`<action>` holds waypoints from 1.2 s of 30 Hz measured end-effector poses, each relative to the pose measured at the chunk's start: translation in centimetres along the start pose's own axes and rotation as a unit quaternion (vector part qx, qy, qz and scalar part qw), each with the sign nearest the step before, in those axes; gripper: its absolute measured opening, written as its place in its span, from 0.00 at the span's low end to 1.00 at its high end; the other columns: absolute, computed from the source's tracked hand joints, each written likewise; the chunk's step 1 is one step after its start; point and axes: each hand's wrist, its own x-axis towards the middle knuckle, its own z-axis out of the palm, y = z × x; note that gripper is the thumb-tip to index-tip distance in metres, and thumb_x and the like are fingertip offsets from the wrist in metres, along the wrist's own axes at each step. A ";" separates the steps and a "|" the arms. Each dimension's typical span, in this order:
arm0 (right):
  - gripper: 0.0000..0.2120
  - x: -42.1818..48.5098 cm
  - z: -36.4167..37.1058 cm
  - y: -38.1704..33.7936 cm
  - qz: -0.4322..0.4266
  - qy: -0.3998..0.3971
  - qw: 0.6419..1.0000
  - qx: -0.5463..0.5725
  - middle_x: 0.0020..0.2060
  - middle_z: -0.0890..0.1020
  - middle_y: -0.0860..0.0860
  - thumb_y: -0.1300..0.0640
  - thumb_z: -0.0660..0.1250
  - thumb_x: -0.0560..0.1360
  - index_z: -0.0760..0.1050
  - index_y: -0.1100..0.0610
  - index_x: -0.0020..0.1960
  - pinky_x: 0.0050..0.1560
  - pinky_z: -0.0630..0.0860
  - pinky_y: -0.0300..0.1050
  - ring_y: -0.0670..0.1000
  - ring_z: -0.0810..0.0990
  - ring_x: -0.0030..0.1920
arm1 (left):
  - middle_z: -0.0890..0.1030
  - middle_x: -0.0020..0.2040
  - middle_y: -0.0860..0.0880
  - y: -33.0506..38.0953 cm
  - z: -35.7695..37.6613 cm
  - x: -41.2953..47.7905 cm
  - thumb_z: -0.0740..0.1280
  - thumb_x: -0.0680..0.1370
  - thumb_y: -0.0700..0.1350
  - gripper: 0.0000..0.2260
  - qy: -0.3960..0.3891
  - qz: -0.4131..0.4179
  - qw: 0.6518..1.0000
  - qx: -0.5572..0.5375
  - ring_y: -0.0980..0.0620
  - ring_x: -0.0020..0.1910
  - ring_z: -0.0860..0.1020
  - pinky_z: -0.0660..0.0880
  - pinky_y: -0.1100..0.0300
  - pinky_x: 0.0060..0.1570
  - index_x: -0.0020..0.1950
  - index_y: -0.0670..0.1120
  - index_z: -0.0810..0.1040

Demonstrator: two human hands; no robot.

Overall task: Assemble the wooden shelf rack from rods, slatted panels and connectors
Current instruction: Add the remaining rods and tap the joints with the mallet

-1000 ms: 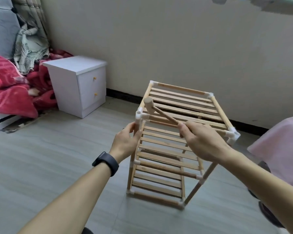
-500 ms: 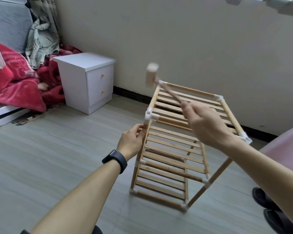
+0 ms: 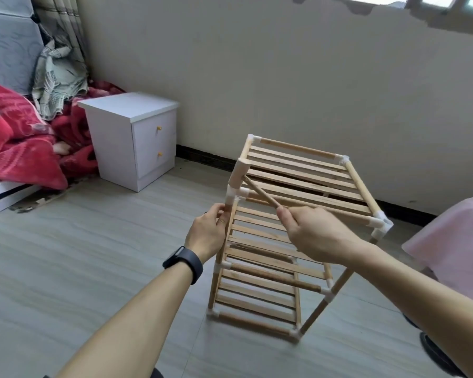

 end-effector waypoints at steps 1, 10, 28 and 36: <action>0.22 -0.1 0.0 0.5 -0.004 0.028 0.999 0.036 0.29 0.77 0.47 0.40 0.51 0.85 0.74 0.49 0.41 0.32 0.70 0.43 0.45 0.72 0.28 | 0.80 0.48 0.57 0.0 0.1 0.0 0.57 0.84 0.58 0.13 -0.002 0.001 1.000 -0.001 0.54 0.48 0.79 0.79 0.53 0.47 0.63 0.55 0.74; 0.17 2.8 3.4 3.0 0.008 0.261 0.962 0.075 0.38 0.74 0.45 0.45 0.49 0.85 0.67 0.50 0.44 0.47 0.65 0.50 0.51 0.71 0.42 | 0.80 0.53 0.54 -2.4 1.6 0.0 0.58 0.85 0.54 0.08 -0.150 -0.077 0.985 0.038 0.52 0.52 0.79 0.78 0.48 0.56 0.63 0.57 0.68; 0.26 -1.6 7.6 14.8 0.260 0.279 0.809 0.448 0.48 0.80 0.56 0.41 0.46 0.86 0.75 0.56 0.52 0.52 0.77 0.55 0.57 0.80 0.52 | 0.75 0.51 0.50 6.4 4.2 -2.8 0.58 0.83 0.54 0.13 -0.062 0.261 0.947 0.175 0.49 0.40 0.79 0.80 0.53 0.38 0.67 0.54 0.70; 0.25 -7.9 21.5 18.9 0.396 0.213 0.719 0.530 0.49 0.82 0.61 0.42 0.46 0.86 0.76 0.56 0.52 0.58 0.77 0.61 0.61 0.81 0.51 | 0.74 0.50 0.47 2.3 12.4 -6.7 0.58 0.84 0.55 0.14 -0.239 0.312 0.858 0.331 0.46 0.40 0.76 0.76 0.52 0.39 0.67 0.51 0.73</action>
